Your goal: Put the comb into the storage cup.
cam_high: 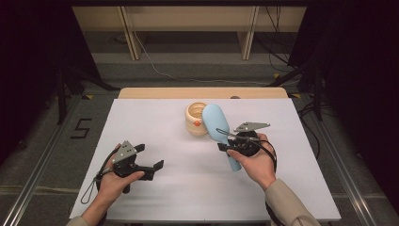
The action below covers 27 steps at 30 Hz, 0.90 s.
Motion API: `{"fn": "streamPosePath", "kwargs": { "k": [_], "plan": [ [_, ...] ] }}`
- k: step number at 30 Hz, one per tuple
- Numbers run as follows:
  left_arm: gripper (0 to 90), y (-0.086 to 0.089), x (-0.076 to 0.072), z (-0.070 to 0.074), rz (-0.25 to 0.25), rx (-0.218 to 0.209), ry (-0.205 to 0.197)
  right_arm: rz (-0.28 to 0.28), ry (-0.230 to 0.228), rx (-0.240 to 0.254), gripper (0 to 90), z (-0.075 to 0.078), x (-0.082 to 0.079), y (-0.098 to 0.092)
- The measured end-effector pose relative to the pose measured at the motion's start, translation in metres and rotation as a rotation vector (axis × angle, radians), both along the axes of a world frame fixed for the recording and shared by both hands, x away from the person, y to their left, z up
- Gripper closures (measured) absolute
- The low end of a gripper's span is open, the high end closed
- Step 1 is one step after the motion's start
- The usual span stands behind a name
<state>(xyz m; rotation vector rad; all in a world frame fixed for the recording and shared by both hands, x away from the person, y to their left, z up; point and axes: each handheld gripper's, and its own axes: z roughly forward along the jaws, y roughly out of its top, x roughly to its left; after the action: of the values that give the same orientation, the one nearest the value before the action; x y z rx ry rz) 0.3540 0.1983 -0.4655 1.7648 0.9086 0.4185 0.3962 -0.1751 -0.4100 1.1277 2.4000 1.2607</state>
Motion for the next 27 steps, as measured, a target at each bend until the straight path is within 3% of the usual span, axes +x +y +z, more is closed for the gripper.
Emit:
{"fn": "streamPosePath", "kwargs": {
  "k": [12,27],
  "plan": [
    [0.0,-0.027,-0.004,0.003,-0.059,-0.009,-0.005,-0.011,-0.01,0.022,70.4,-0.002,-0.002,0.007],
    [0.0,-0.057,-0.01,0.001,-0.133,-0.018,0.021,-0.003,-0.014,0.036,70.4,-0.004,-0.004,0.015]
  ]
}}
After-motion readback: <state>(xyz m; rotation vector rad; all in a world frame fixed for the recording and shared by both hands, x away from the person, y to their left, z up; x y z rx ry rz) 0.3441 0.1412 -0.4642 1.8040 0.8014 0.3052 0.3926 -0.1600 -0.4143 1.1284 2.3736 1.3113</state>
